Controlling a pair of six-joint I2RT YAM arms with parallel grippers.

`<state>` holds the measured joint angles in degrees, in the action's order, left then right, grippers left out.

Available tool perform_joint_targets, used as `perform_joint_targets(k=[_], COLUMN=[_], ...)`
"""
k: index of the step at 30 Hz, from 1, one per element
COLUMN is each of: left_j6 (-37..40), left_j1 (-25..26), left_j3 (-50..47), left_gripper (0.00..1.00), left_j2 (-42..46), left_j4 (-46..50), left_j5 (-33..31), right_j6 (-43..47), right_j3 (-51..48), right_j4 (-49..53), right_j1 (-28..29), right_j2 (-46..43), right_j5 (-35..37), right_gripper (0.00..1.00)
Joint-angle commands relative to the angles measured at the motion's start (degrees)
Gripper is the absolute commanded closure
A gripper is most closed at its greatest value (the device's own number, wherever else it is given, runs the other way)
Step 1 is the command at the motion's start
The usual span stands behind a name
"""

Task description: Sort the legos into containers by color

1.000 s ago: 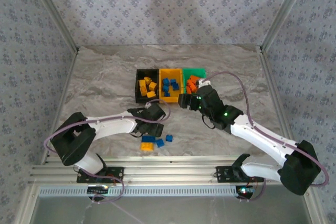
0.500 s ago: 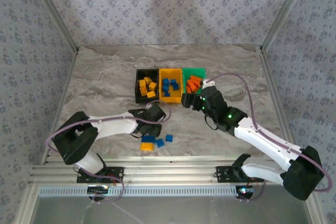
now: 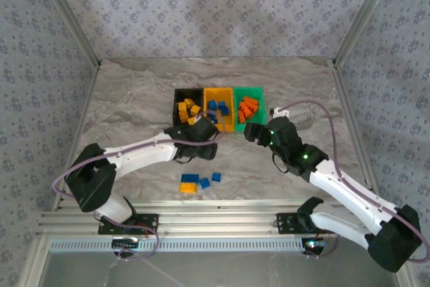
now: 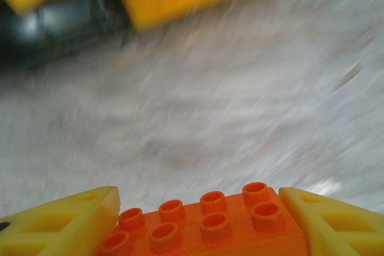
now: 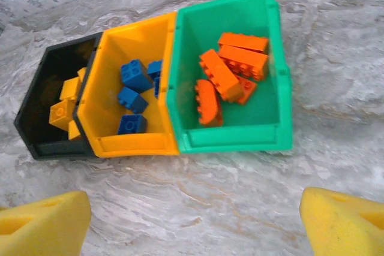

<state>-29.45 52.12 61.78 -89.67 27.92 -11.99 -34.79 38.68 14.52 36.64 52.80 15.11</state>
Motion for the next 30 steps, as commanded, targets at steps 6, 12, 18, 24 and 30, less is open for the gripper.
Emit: perform_joint_targets(k=[6, 12, 18, 24, 30], left_j6=[6.3, 7.5, 7.0, 6.0, 4.8], left_j1=[-1.1, -2.2, -3.6, -4.0, -4.0], left_j3=[26.8, 45.2, 57.4, 64.5, 67.0], left_gripper=[0.44, 0.45, 0.43, 0.29, 0.14], left_j2=[-19.0, -32.2, -40.6, -45.7, -45.7], left_j4=[-0.2, 4.0, 7.9, 8.8, 8.8], left_j5=[1.3, 2.2, 2.1, 4.0, 4.6], right_j6=[-3.2, -2.9, -3.0, -3.0, -2.9], right_j3=[-3.5, -4.1, -4.5, -4.8, -5.2], right_j4=[6.3, 8.0, 8.7, 9.2, 8.2], right_j1=[-1.7, -2.8, -3.3, -3.4, -3.5], right_j2=[-5.7, -8.9, -10.7, -11.4, -11.0], right_j5=[1.7, 1.5, 0.8, 0.4, -0.2], right_gripper=[0.08, 0.08, 0.08, 0.07, 0.06])
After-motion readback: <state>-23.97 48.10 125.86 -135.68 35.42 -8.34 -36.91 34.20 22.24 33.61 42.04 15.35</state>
